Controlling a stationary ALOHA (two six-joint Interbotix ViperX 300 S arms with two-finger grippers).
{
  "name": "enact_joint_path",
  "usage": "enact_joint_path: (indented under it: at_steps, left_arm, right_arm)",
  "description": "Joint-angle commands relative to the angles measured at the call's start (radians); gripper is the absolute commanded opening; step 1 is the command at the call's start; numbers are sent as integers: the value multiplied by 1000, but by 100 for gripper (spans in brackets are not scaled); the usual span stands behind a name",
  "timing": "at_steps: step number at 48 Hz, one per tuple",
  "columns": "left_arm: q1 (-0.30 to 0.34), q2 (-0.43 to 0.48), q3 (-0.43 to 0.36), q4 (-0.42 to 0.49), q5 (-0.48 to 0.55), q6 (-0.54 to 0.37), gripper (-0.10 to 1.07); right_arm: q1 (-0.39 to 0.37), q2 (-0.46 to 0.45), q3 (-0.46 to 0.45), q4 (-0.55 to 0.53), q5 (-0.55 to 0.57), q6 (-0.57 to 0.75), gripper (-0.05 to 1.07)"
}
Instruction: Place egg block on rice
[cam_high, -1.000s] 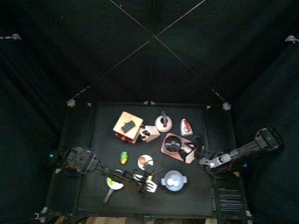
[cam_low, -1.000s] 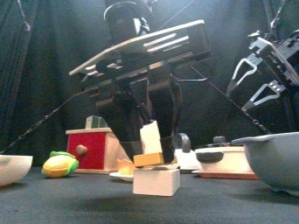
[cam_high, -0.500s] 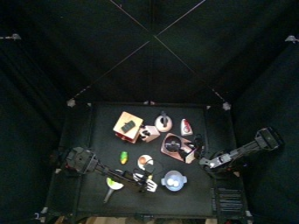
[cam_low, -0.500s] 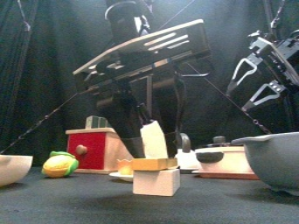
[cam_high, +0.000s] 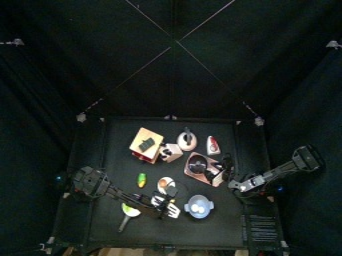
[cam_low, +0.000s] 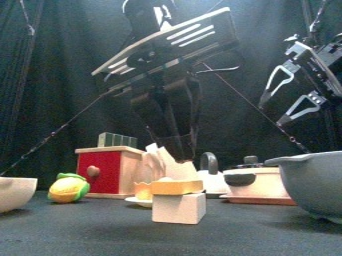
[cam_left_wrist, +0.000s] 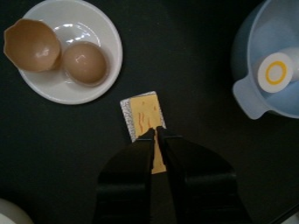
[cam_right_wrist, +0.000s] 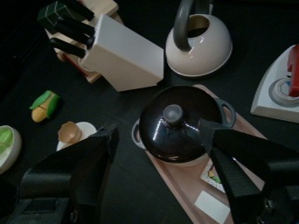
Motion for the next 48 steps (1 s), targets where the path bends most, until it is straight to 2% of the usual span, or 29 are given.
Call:
enact_joint_path:
  at_steps: [1, 14, 25, 31, 37, 48]
  left_arm:
    - [0, -9, -23, -5, -3, 0, 51]
    - [8, 18, 5, -67, -37, 2, 51]
    - [8, 17, 44, -91, -110, -5, 51]
    - [8, 9, 54, -86, -112, -3, 51]
    - [8, -28, 66, -28, -107, -3, 51]
    - [8, -117, 115, 173, -69, 3, 52]
  right_arm:
    - [2, -6, -15, -6, 0, -2, 101]
    - [2, -6, -15, -6, 2, -2, 101]
    - [2, -6, -14, -3, 2, -2, 101]
    - [2, -6, -15, -3, 2, -2, 101]
    - [0, -6, -18, -5, 2, -2, 101]
    - [5, -20, -25, -6, -3, -3, 101]
